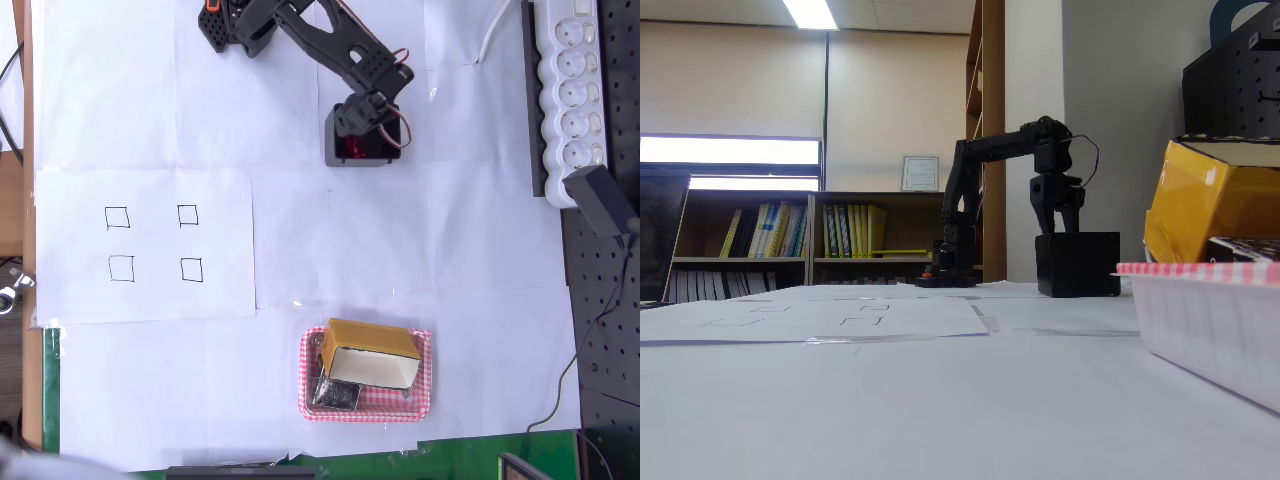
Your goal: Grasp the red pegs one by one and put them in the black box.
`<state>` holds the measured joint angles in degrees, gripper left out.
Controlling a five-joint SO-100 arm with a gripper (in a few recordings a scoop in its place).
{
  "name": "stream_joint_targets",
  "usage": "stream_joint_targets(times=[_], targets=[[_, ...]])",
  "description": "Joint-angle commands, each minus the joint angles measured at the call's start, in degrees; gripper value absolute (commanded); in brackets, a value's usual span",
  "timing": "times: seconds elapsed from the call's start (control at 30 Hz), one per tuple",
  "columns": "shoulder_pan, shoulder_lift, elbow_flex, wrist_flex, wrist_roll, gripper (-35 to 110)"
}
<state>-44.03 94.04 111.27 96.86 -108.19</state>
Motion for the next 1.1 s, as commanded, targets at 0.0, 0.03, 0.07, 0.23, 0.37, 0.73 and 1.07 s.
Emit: stream_joint_targets(times=[0.0, 0.03, 0.07, 0.23, 0.37, 0.73, 1.07], targets=[[3.43, -12.22, 15.47, 6.42, 0.26, 19], [6.33, -15.91, 14.68, 6.42, 2.64, 19], [9.58, -19.69, 11.43, 5.62, 5.36, 19], [28.21, -40.78, -25.22, -12.74, 16.79, 15], [37.88, -48.87, -46.76, -24.43, 19.86, 7], [43.86, -83.06, -95.71, -35.24, 17.58, 0], [45.88, -100.63, -109.78, -29.88, 17.93, 0]])
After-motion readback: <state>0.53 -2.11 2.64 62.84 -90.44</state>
